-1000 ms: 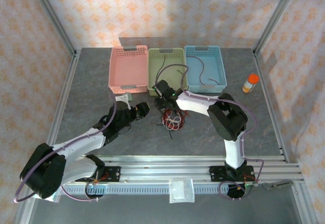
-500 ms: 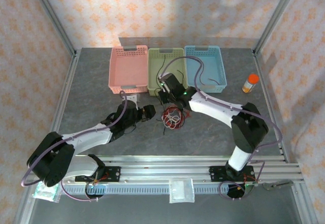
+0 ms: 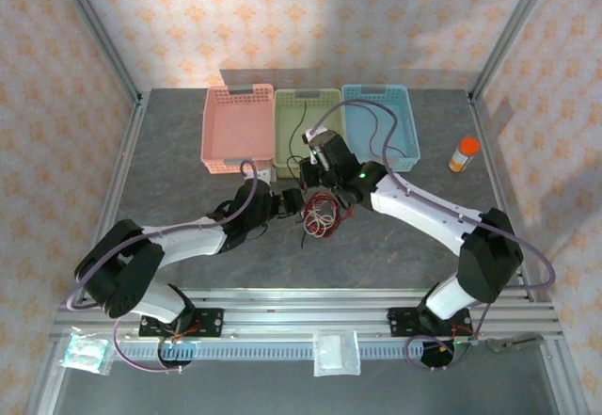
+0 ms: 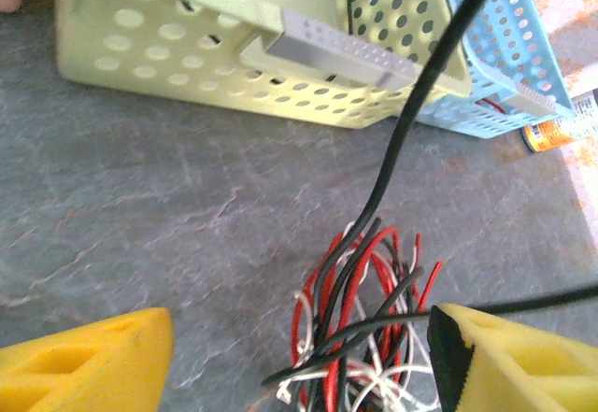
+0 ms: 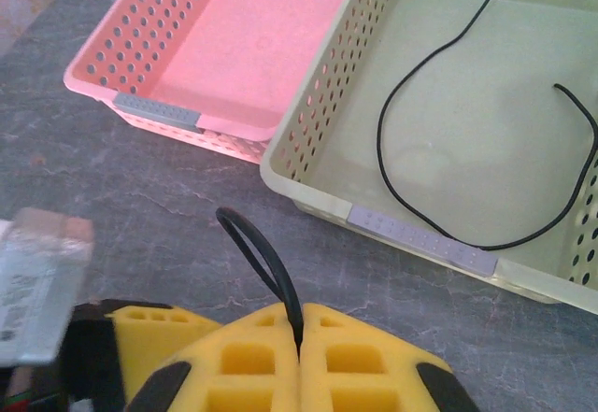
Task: Untangle the cables
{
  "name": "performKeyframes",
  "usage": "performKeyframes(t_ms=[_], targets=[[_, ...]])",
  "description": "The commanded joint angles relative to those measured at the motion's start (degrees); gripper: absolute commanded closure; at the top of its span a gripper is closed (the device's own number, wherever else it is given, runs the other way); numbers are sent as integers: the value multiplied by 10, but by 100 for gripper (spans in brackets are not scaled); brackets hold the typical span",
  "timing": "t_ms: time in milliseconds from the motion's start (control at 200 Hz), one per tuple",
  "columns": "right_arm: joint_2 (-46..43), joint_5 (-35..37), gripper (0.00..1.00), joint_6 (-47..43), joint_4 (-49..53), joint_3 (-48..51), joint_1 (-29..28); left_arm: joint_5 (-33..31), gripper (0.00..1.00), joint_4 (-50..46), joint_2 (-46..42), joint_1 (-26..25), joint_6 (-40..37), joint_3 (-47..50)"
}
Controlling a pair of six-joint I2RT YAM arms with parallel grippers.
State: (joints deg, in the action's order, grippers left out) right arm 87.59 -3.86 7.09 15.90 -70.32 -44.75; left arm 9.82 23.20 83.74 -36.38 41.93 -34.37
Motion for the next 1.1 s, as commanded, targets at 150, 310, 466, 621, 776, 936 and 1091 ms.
performKeyframes(t_ms=[150,310,466,621,776,936,1091], targets=[[-44,-11,100,20,9,-21,-3,-2,27,43,61,-16,-4,-39],[-67,-14,100,29,8,-30,-3,3,27,52,91,-25,0,-45],[-90,-9,100,29,22,-54,-3,7,27,63,111,-29,5,-46],[-118,7,100,24,29,-82,-3,9,27,69,122,-31,10,-44],[-137,23,100,16,47,-119,-3,5,28,69,129,-32,10,-42],[-153,38,100,9,66,-149,-3,4,28,69,131,-32,10,-37],[-166,60,100,2,82,-170,-3,1,28,69,137,-32,12,-36]])
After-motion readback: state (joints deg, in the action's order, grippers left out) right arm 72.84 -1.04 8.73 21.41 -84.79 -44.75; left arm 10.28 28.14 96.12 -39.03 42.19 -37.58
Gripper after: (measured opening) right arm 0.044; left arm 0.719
